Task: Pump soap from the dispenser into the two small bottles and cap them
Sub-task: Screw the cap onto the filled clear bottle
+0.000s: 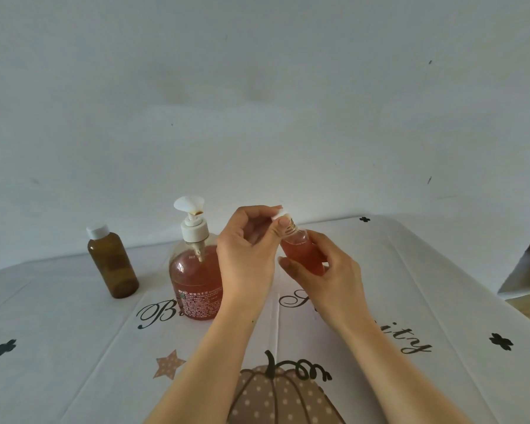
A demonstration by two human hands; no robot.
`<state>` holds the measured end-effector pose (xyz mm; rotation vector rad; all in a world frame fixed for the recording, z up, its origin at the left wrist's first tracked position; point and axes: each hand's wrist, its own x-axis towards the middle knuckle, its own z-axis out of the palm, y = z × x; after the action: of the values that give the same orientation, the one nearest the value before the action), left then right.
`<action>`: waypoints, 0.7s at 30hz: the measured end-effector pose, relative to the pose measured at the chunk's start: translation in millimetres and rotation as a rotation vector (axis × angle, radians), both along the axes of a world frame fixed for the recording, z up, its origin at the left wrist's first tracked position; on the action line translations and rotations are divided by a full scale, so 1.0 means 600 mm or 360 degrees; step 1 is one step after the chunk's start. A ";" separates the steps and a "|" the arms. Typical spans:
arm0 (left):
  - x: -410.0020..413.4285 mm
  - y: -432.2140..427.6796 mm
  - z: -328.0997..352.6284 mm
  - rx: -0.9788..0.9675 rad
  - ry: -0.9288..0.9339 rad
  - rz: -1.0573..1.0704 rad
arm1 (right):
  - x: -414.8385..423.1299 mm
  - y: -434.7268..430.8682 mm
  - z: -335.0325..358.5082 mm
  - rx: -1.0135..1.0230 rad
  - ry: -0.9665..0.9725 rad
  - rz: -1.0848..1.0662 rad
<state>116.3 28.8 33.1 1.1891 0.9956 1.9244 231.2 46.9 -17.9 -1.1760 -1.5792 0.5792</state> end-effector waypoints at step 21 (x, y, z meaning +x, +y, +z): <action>0.000 0.002 0.000 -0.0096 0.0362 0.0086 | -0.004 -0.006 0.003 0.0008 0.0046 0.0024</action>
<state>116.2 30.0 33.0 1.3810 1.2067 1.8147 228.6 43.3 -16.1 -1.1480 -1.5656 0.5995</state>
